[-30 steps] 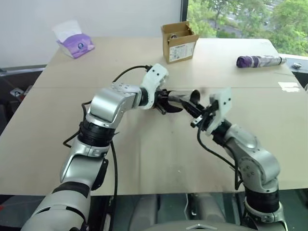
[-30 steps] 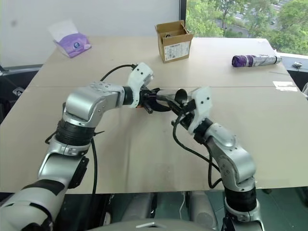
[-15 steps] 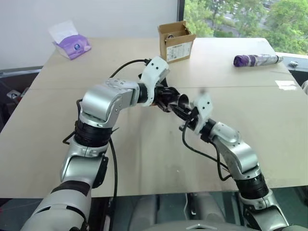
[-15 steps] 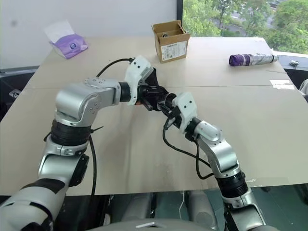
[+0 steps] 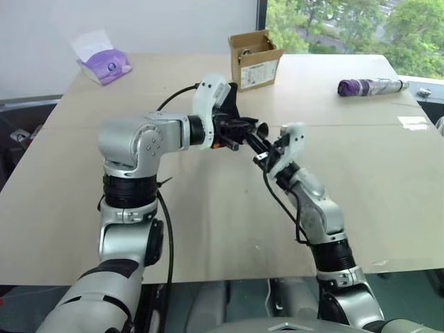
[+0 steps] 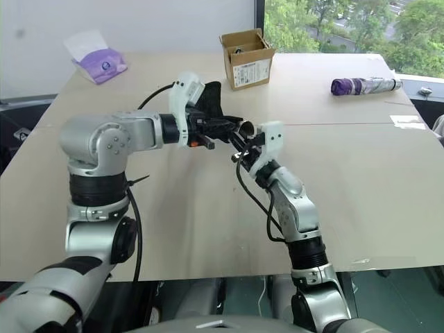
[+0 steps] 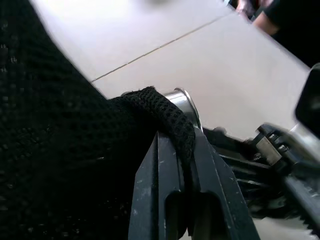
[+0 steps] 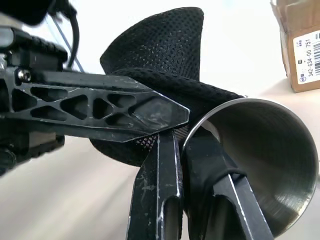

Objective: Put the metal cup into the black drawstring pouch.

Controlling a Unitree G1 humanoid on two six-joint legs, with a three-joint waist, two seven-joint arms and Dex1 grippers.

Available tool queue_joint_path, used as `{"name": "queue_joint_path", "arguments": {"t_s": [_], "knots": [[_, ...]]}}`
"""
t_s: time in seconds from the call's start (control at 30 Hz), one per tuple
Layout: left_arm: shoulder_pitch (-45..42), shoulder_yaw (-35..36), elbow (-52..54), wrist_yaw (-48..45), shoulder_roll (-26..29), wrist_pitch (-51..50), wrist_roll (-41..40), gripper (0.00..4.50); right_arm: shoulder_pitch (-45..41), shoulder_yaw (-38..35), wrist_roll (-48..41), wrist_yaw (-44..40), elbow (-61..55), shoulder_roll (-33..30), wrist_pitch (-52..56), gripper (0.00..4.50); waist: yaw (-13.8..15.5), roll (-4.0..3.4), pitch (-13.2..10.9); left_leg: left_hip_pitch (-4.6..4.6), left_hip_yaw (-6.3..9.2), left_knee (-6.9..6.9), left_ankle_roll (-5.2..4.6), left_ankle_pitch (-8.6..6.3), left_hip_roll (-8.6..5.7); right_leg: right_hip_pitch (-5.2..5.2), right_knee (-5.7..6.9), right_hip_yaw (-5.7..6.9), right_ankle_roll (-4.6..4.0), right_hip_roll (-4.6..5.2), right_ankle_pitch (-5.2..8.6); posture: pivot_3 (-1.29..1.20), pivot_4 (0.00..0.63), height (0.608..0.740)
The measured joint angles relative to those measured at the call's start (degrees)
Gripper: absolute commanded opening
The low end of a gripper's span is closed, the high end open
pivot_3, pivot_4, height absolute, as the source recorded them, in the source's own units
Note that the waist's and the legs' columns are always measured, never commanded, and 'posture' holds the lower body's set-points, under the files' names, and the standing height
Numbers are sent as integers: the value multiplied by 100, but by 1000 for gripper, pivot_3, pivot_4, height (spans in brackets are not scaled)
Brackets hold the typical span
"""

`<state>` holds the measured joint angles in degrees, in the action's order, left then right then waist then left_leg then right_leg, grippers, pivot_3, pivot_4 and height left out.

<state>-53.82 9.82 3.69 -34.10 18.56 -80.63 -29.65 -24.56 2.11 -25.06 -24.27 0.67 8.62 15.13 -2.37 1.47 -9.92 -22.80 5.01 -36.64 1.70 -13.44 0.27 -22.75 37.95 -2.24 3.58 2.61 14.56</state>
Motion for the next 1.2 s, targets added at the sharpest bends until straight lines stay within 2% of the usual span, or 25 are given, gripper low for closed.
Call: {"name": "queue_joint_path", "arguments": {"t_s": [0.23, 0.33, 0.47, 0.63, 0.73, 0.8, 0.9, 1.03, 1.07, 1.2], "knots": [[-60, 814, -661, 427, -304, -461, -239, 0, 146, -390, -915, 117, -126, 34, 720, 33, -7, 0, 0, 1, -1, 2, 0, 0, 0, -1, 0, -2, -1, 0, 0, 0, 150, 740], [-67, 1035, -742, 562, -389, -561, -306, 0, 263, -351, -975, 128, -339, -67, 885, 33, -5, 0, 0, 1, -2, 4, 1, 0, -1, -2, -1, -3, -1, 1, 0, 0, 150, 740], [96, 997, -760, 617, -268, -558, -309, 0, 461, -231, -921, 119, -515, -306, 1054, 33, -5, 0, 0, 2, -3, 8, 1, 0, -1, -3, -1, -4, 0, 1, 0, 0, 150, 740], [498, 383, -536, 519, 60, -276, -304, 0, 519, 262, -304, -43, -555, -841, 872, 33, -10, 0, 0, 5, -6, 9, 2, 0, -1, -3, 0, -7, 0, 1, 0, 0, 150, 740], [729, -91, -403, 422, 306, -5, -230, 0, 527, 875, 559, -311, -593, -1437, 454, 33, 1, 0, 0, 3, -5, 10, 3, 1, -1, -4, -2, -5, 0, 1, 0, 0, 150, 740], [856, -498, -241, 341, 624, 259, -117, 0, 527, 1171, 868, -488, -994, -2014, 543, 33, 1, -3, -2, 2, -8, 10, 2, 1, -6, -4, -4, -9, 0, 6, 0, 0, 150, 740], [1054, -1006, -199, 228, 1100, 695, 165, 0, 228, 967, 766, -725, -1980, -2967, 1345, 33, 12, -1, -1, 0, -5, 9, 1, 0, -7, -4, -5, -8, 0, 7, 0, 0, 150, 740], [1076, -1242, -198, 117, 1186, 1091, 289, 0, -463, 612, 265, -1365, -3013, -4459, 2701, 33, 53, -1, -1, -1, 8, 10, -21, -13, -6, 2, -10, 10, -1, 7, 1, 0, 150, 740], [1077, -1281, -196, 90, 1184, 1166, 312, 0, -560, 626, 196, -1609, -3199, -4908, 2939, 33, 60, -1, -1, -2, 7, 10, -22, -13, -7, 2, -13, 10, -1, 7, 1, 0, 150, 740], [1105, -1465, -29, 34, 1262, 1407, 409, 0, -634, 998, 279, -2402, -3337, -6063, 3218, 33, 42, 1, -2, -8, -1, 10, -23, -14, -7, 2, -23, 4, 1, 9, 1, 0, 150, 740]]}}
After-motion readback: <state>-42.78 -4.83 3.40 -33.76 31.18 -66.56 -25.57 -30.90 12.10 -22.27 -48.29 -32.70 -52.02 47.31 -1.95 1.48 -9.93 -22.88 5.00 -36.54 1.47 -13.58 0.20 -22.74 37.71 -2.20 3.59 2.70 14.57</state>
